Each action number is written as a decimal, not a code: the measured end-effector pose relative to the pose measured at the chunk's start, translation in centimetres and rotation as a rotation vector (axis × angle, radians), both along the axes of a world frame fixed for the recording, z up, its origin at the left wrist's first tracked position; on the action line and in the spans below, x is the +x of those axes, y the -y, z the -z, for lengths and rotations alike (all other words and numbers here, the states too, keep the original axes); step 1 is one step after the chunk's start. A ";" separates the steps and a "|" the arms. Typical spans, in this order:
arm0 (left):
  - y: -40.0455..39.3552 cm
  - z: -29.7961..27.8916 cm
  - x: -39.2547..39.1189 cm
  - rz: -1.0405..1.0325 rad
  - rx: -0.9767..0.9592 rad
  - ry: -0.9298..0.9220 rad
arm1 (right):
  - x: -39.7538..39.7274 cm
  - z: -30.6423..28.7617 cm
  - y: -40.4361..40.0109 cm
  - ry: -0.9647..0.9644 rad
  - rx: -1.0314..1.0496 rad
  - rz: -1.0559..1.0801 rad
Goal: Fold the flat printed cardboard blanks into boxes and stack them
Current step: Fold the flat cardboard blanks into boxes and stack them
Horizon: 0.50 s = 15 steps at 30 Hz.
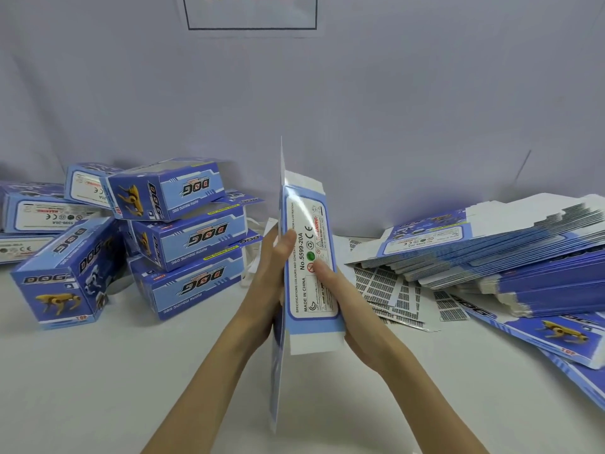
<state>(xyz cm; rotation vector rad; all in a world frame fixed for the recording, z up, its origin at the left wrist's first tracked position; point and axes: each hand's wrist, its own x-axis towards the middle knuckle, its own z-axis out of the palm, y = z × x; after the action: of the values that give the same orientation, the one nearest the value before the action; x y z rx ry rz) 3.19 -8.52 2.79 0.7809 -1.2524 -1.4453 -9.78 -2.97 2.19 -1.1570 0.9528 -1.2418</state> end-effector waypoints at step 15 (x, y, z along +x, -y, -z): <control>1.4 1.1 1.7 0.138 0.093 0.183 | -3.9 0.4 -0.8 0.363 0.057 0.110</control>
<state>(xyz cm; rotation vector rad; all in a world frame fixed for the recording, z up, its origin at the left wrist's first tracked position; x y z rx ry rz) 4.93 -9.88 1.67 0.9210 -1.4084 -1.5802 -13.71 -2.21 1.76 -0.8062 0.7800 -1.4442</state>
